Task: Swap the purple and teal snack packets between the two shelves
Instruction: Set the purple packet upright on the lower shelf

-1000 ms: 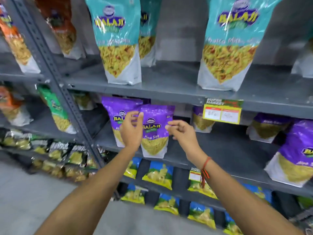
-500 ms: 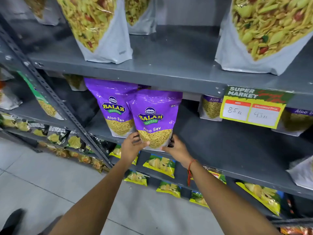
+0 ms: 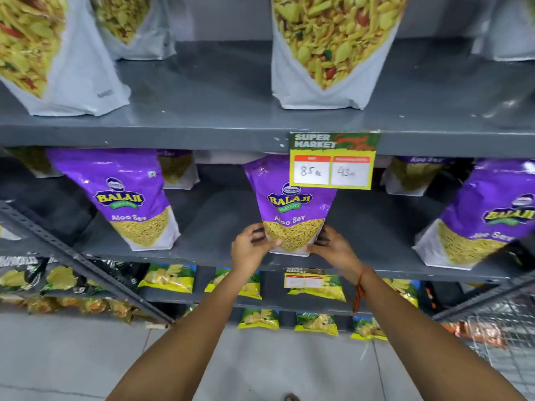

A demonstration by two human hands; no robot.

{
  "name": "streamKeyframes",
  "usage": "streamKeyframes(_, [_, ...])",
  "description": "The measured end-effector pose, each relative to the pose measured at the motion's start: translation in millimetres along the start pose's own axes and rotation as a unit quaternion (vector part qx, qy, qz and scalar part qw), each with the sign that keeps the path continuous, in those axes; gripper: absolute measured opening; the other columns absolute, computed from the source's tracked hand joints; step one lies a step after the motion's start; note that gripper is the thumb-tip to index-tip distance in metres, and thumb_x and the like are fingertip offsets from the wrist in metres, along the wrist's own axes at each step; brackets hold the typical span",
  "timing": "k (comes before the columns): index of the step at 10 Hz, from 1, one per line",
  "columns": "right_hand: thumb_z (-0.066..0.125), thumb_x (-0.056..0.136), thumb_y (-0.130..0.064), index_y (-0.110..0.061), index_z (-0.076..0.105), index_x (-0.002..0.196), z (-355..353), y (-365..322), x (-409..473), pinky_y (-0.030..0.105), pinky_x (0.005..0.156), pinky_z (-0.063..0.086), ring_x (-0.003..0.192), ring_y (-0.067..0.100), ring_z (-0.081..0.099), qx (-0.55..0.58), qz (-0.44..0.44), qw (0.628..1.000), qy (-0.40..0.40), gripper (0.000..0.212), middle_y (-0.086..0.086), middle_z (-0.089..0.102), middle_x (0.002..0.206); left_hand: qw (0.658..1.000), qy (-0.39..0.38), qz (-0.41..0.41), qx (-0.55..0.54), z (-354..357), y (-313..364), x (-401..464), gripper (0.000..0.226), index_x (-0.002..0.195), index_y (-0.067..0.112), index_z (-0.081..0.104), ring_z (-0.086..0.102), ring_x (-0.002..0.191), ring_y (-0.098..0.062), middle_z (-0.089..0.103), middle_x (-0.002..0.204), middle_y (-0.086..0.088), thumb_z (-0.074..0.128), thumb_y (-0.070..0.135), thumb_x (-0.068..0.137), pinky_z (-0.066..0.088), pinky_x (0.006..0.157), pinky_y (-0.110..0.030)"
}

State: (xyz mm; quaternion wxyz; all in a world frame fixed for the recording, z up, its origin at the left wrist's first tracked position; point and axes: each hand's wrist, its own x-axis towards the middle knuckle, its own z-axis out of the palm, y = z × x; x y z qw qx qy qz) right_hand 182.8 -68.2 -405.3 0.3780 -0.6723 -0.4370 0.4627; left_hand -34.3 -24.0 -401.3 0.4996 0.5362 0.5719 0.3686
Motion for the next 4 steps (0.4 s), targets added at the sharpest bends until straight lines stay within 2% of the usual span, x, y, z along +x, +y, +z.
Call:
streamKeyframes(1, [0.081,0.076,-0.009,-0.022,0.056,0.114,-13.9,3.8,-1.4,0.04,0.098,0.054,0.109,0.023,0.067,0.011,0.007,1.0,0.004,0.047,0.005,0.069,0.117,1.0,0.001,0.003,0.003,15.3,0.6,-1.8,0.067,0.112,0.018,0.069,0.074,0.087,-0.015,0.077,0.1,-0.007,0.093,0.036,0.052,0.06,0.085,-0.038])
streamKeyframes(2, [0.08,0.076,-0.005,-0.023,0.056,0.11,-13.6,1.5,-4.0,0.039,0.097,0.053,0.106,0.023,0.066,0.015,0.003,1.0,0.004,0.045,0.006,0.069,0.114,1.0,0.01,0.007,0.01,18.3,0.4,-3.4,0.063,0.113,0.019,0.068,0.074,0.088,-0.014,0.077,0.101,-0.007,0.092,0.033,0.056,0.06,0.086,-0.04])
streamKeyframes(3, [0.078,0.077,-0.002,-0.019,0.056,0.112,-10.9,6.4,-3.0,0.032,0.089,0.055,0.103,0.024,0.065,0.03,-0.007,1.0,0.003,0.045,0.004,0.068,0.106,1.0,0.008,0.005,0.012,17.0,2.4,-7.4,0.059,0.116,0.019,0.067,0.073,0.087,-0.012,0.077,0.098,-0.003,0.09,0.028,0.062,0.059,0.087,-0.041])
streamKeyframes(4, [0.08,0.076,-0.003,-0.013,0.056,0.116,-4.6,3.2,-11.6,0.031,0.083,0.055,0.105,0.029,0.067,0.03,-0.026,0.999,0.027,0.048,0.006,0.069,0.105,1.0,0.015,0.01,0.005,18.2,10.7,-17.1,0.057,0.118,0.017,0.065,0.071,0.084,-0.015,0.074,0.093,-0.002,0.088,0.026,0.067,0.059,0.087,-0.047])
